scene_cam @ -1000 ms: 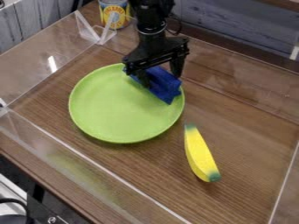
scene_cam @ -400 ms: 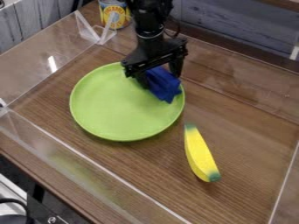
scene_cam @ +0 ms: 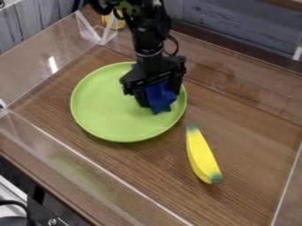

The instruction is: Put the blue object in the green plate

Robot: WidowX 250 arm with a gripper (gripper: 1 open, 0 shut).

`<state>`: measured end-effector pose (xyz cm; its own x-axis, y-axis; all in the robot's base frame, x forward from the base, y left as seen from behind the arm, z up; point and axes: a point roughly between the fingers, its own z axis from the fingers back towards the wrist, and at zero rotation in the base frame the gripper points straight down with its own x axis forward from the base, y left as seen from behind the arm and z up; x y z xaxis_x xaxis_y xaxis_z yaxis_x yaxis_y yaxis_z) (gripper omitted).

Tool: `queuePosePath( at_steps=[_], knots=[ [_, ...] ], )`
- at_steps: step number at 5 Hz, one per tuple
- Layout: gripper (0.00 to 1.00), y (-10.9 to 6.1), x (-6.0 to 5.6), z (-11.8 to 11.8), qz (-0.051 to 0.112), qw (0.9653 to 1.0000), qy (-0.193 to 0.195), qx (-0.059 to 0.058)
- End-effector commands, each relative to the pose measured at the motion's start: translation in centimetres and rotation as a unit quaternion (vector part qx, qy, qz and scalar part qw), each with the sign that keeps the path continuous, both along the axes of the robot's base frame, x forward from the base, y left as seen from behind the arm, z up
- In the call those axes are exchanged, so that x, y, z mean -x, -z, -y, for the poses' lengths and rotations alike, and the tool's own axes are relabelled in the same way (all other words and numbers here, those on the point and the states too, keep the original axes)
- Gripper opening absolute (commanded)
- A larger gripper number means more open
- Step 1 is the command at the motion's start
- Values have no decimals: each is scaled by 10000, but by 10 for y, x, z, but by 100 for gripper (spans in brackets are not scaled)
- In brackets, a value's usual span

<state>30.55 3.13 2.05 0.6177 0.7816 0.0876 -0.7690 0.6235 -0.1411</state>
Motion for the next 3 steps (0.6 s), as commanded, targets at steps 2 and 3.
queuePosePath(
  at_steps=[2,3],
  knots=[
    [0,-2,7,9,-55,9998,172,-38],
    [0,-2,8,10,-66,9998,199,-61]
  ],
)
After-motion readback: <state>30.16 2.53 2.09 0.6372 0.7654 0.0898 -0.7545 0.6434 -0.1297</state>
